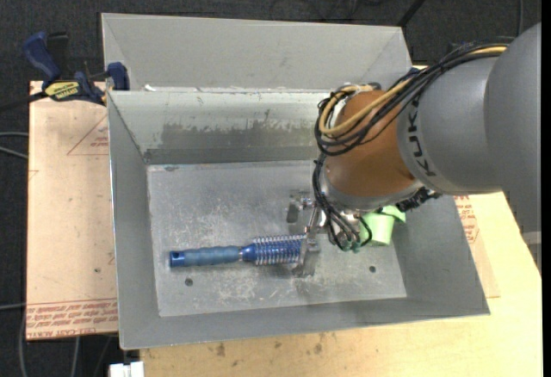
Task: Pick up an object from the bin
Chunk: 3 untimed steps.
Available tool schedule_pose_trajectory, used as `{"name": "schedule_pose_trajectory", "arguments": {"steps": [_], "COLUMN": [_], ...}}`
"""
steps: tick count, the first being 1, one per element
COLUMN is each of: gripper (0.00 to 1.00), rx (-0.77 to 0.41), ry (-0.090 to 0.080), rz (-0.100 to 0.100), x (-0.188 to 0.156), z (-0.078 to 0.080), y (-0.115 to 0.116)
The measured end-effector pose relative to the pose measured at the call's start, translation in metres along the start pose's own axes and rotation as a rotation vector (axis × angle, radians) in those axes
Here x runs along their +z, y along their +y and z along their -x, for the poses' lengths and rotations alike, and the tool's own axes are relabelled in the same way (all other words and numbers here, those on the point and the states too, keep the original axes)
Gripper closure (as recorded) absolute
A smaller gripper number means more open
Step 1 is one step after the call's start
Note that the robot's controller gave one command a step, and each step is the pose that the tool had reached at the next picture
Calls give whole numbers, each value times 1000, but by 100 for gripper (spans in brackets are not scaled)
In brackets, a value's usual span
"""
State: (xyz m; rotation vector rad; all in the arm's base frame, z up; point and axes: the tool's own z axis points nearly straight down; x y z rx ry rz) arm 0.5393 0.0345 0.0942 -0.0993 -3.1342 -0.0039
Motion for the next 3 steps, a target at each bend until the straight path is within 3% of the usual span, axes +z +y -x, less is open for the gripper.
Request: {"name": "schedule_pose_trajectory", "arguments": {"steps": [1,2,3], "gripper": [0,100,100], "rx": [219,219,200], "ry": [-5,-5,-14], "rz": [0,-1,0], "x": [25,25,-152], "z": [-13,-13,-24], "y": [15,14,-8]}}
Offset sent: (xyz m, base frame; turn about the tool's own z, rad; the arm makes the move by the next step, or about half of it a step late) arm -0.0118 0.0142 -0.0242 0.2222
